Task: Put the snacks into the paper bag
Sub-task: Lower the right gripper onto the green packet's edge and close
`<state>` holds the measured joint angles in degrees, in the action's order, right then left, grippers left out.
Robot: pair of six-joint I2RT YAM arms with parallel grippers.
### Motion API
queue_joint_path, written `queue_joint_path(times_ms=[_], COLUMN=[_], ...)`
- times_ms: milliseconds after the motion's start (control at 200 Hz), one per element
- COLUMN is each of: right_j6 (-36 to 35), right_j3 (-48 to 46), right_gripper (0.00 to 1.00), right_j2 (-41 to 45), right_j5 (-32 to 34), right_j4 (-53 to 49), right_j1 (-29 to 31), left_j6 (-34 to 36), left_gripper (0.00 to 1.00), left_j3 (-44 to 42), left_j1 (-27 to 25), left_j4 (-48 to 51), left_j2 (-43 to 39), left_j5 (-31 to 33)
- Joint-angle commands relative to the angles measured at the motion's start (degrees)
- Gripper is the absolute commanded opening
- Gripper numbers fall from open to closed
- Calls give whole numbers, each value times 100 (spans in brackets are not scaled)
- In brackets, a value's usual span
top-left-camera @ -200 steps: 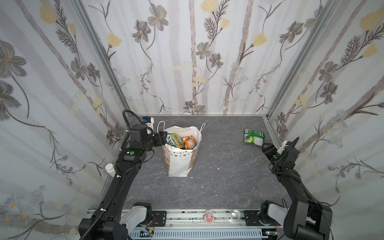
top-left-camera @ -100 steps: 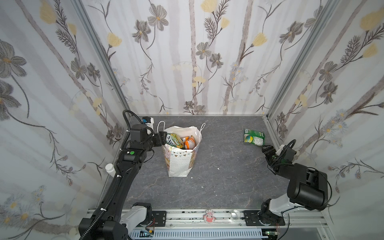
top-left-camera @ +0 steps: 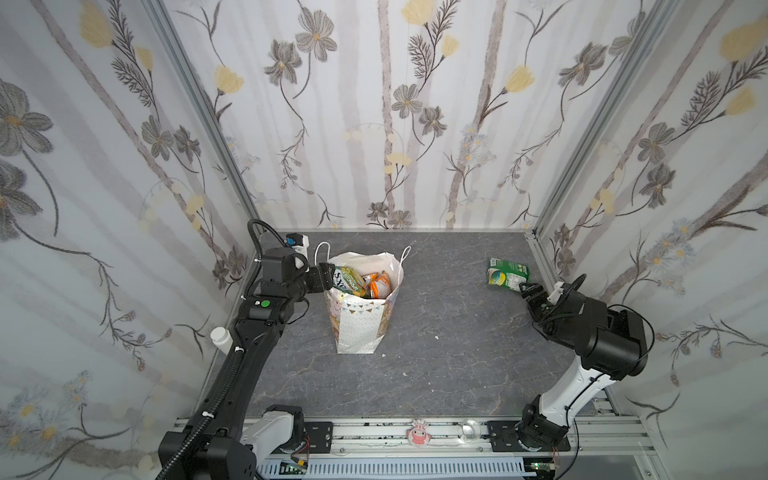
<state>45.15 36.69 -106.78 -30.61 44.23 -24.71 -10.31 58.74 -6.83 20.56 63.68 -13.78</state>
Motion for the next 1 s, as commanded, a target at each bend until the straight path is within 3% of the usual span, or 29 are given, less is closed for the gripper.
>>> queue_joint_path(times_ms=[0,360,639,764,924,994], right_j6=[229,399,346,307,251,213], right_j3=[-60,28,337,509,603,603], right_gripper=[84,83,73,57,16,3], right_j2=[-221,-469,-629,-698,-746,-699], right_j5=[74,-47,-160,-141,-129,-103], right_j4=[-277,4,-276,-430,-590,-651], right_j1=[-10,-61,-52,-17,27,27], left_j6=[50,70,88,92,108,104], left_gripper=[74,73,74,74,74,74], left_j3=[73,59,59,59,58,57], left_j1=[-2,-7,-9,-5,-4,-3], left_j4=[10,12,13,16,19,23], left_j2=[14,22,4,-14,-40,-40], left_j5=[-53,-20,-10,-9,16,8])
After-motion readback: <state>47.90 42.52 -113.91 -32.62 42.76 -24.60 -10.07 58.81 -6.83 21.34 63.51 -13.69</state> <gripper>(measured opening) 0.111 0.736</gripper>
